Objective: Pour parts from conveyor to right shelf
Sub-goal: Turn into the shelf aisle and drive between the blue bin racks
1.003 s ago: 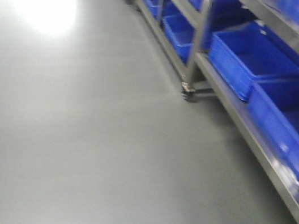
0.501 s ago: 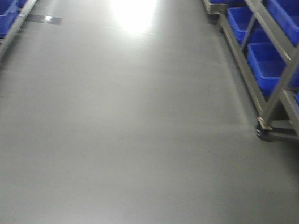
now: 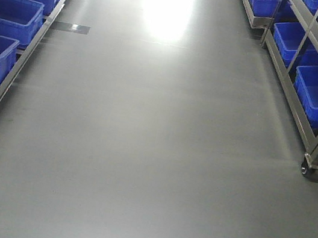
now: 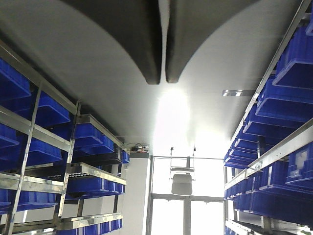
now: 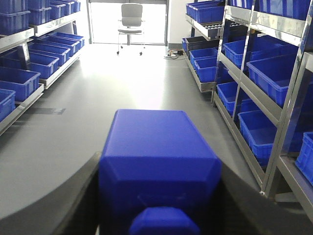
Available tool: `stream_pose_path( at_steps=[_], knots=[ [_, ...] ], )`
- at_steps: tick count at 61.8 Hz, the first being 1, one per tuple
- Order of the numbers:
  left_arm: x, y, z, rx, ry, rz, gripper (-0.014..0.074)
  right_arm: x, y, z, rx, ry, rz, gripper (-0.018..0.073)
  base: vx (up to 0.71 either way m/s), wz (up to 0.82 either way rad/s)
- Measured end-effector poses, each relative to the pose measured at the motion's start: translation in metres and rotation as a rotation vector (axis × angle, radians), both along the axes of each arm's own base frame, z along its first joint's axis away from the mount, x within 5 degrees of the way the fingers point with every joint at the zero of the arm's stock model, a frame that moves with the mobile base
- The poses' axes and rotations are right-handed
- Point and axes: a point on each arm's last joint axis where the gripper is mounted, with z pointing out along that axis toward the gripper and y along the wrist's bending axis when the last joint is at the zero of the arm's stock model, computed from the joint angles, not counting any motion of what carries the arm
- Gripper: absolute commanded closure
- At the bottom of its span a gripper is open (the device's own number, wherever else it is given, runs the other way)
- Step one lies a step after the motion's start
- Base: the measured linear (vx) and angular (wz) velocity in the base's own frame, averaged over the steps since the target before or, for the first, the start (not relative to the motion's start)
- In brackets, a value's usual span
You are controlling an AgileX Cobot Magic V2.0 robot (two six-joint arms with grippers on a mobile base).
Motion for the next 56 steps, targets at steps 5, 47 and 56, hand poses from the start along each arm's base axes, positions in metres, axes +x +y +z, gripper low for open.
stream_pose_path(
  at_steps=[5,47,56],
  knots=[
    [0.0000,0.0000,0.0000,0.000,0.000,0.000,0.0602,0.0000,0.0000,-0.0001,0.000,0.001,0.000,0.0568,0.45,-0.12],
    [0.0000,0.0000,0.0000,0.000,0.000,0.000,0.0602,0.0000,0.0000,-0.0001,0.000,0.001,0.000,0.0568,0.57,-0.06],
    [0.0000,0.0000,0.0000,0.000,0.000,0.000,0.0602,0.0000,0.0000,-0.0001,0.000,0.001,0.000,0.0568,0.65,0.02]
  ],
)
